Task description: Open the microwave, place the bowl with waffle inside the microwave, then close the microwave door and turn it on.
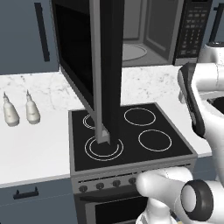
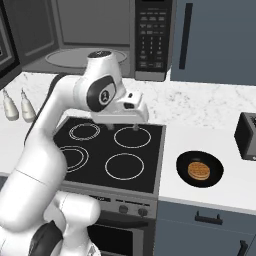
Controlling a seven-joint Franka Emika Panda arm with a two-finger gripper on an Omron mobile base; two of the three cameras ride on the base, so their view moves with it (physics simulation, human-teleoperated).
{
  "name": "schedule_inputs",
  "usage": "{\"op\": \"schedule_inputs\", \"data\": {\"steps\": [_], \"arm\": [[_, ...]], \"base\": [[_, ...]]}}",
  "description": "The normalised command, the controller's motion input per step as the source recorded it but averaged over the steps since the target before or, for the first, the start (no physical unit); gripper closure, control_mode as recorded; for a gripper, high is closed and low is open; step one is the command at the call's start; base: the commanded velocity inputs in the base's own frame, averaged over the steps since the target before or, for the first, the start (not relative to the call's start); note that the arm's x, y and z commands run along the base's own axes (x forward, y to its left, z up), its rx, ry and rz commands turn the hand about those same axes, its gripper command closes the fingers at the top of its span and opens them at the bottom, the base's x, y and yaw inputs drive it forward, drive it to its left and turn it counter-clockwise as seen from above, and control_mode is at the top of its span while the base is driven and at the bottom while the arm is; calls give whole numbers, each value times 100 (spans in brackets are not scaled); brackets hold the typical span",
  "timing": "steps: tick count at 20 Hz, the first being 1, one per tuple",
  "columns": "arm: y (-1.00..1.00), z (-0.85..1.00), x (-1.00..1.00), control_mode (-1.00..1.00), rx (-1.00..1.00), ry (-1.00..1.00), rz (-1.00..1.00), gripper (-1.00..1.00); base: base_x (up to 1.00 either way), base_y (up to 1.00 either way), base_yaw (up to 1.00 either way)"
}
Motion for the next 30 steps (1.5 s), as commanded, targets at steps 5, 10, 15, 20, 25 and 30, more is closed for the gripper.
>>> {"op": "schedule_inputs", "data": {"steps": [5, 10, 15, 20, 25, 30], "arm": [[-100, -100, 100, -100, 5, 15, -19, -100], [-100, -99, 100, -100, 0, 27, -15, -100], [-68, -44, 28, -100, 4, 13, -8, -100], [-13, -27, 23, -100, 4, 10, 0, -100], [0, -48, 59, -100, 0, 16, 3, -100], [-9, -32, 44, -100, 2, 6, 4, -100]], "base": [[0, 0, 0], [0, 0, 0], [0, 0, 0], [0, 0, 0], [0, 0, 0], [0, 0, 0]]}}
